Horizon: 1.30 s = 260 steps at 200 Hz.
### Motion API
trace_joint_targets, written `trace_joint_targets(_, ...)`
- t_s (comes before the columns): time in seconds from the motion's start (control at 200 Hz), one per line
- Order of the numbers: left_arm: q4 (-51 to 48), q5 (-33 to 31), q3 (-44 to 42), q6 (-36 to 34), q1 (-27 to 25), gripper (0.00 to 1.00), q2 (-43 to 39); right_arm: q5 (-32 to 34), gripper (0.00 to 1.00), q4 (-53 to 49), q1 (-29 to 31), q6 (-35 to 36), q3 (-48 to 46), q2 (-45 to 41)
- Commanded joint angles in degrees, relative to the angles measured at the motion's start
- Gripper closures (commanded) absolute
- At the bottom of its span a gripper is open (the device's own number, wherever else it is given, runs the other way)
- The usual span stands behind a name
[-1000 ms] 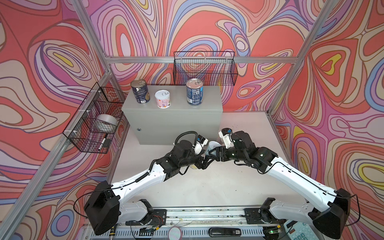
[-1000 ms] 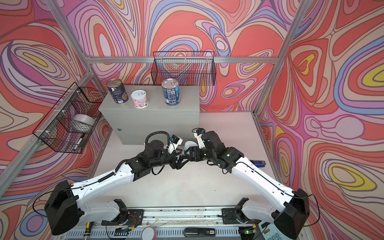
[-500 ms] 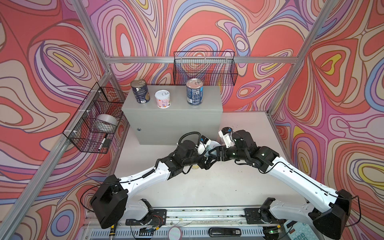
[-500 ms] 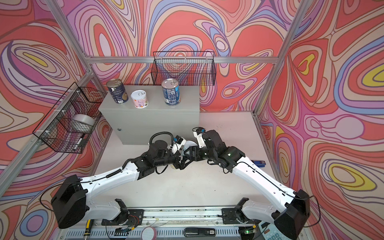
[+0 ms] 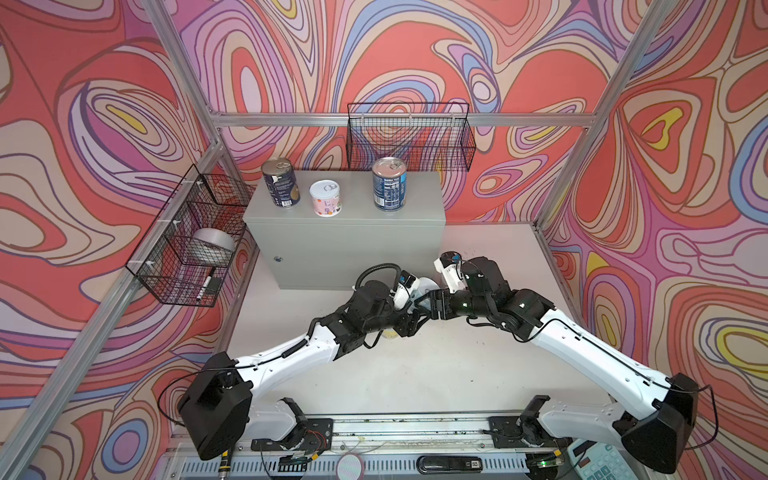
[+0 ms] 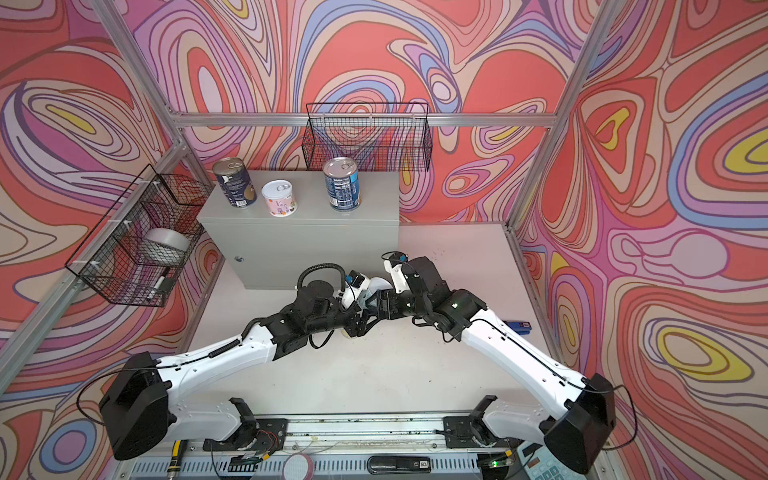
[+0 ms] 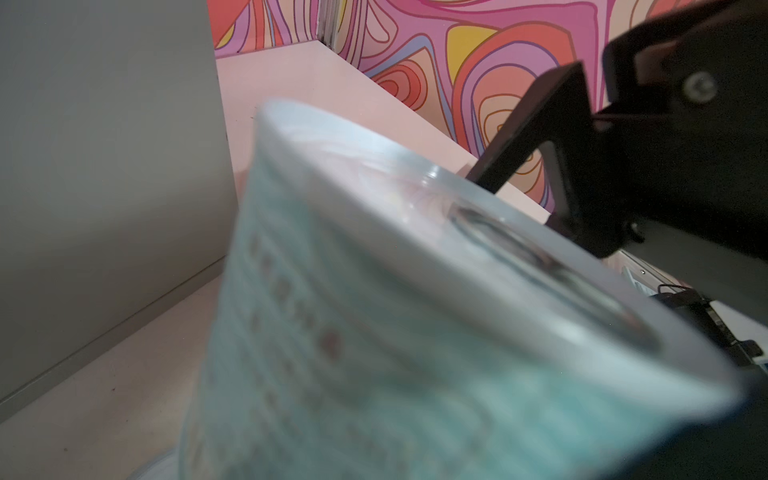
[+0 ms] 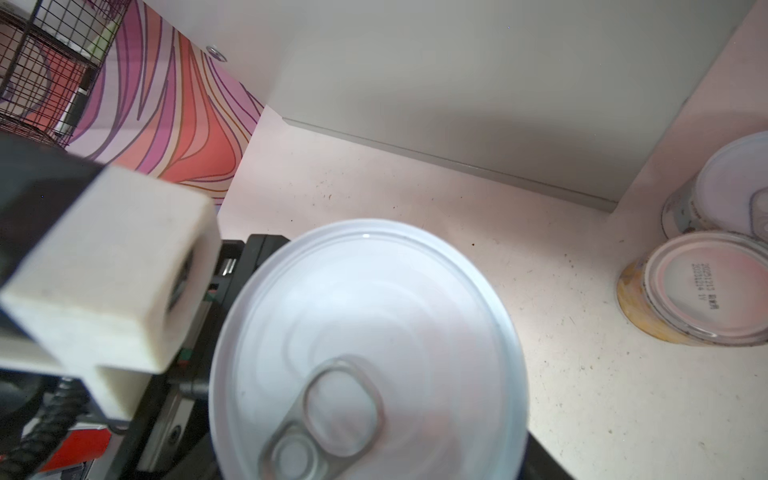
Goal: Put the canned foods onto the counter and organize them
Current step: 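Close the left gripper on the teal can held by the right gripper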
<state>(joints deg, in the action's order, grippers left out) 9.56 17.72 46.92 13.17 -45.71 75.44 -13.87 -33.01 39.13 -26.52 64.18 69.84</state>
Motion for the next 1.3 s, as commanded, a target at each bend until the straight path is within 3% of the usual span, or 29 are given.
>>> trace_joint_targets(0.0, 2.74, -1.11, 1.94, -2.52, 0.19, 0.37, -1.96, -2.66, 0.54, -1.28, 0.75, 1.39, 1.47, 0.82)
trace_joint_targets(0.17, 2.30, -0.74, 2.21, -2.45, 0.21, 0.34, -1.87, -3.09, 0.54, -0.74, 0.71, 1.16, 1.47, 0.86)
trace_joint_targets(0.285, 2.30, -0.83, 2.39, -2.60, 0.20, 0.20, -1.70, -3.09, 0.54, -0.82, 0.71, 1.30, 1.52, 1.00)
trace_joint_targets(0.406, 1.54, -1.95, 2.38, -3.42, 0.19, 0.13, -1.87, -3.01, 0.55, -1.18, 0.74, 1.64, 1.73, 1.08)
trace_joint_targets(0.916, -0.15, -3.92, 2.70, -7.20, 0.19, 0.03, -2.31, -3.89, 0.54, -2.18, 0.74, 2.41, 3.14, 1.35)
trace_joint_targets(1.297, 1.68, -5.06, 2.21, -7.85, 0.19, 0.01, -1.97, -5.53, 0.55, -2.45, 0.74, 2.37, 3.05, 3.11)
